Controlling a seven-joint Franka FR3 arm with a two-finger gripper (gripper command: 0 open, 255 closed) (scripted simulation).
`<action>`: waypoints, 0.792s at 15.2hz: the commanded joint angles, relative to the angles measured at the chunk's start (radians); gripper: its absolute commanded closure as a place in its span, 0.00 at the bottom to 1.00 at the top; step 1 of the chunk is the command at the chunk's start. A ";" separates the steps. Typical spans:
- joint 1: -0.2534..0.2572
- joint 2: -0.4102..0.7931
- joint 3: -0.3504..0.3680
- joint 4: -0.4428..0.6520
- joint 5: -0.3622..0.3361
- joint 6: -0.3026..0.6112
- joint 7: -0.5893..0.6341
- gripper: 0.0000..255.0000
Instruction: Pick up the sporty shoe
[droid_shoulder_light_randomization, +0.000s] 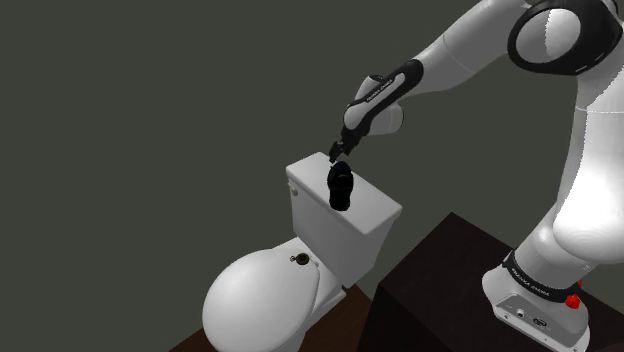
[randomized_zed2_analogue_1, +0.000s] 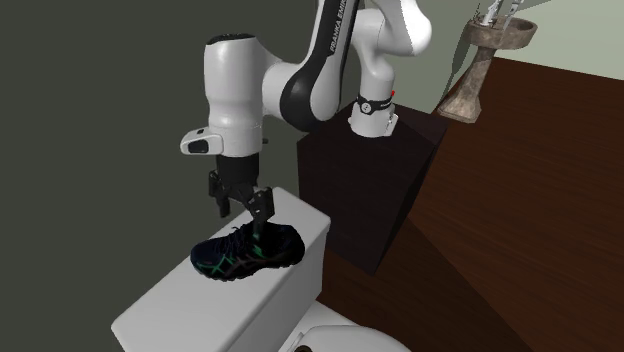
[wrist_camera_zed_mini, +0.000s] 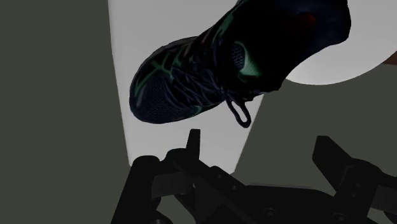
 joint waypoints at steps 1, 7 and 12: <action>-0.014 0.054 0.014 0.047 0.014 0.019 -0.025 0.00; -0.030 0.122 0.036 0.056 0.033 0.078 -0.051 0.00; -0.035 0.138 0.042 0.057 0.038 0.094 -0.058 1.00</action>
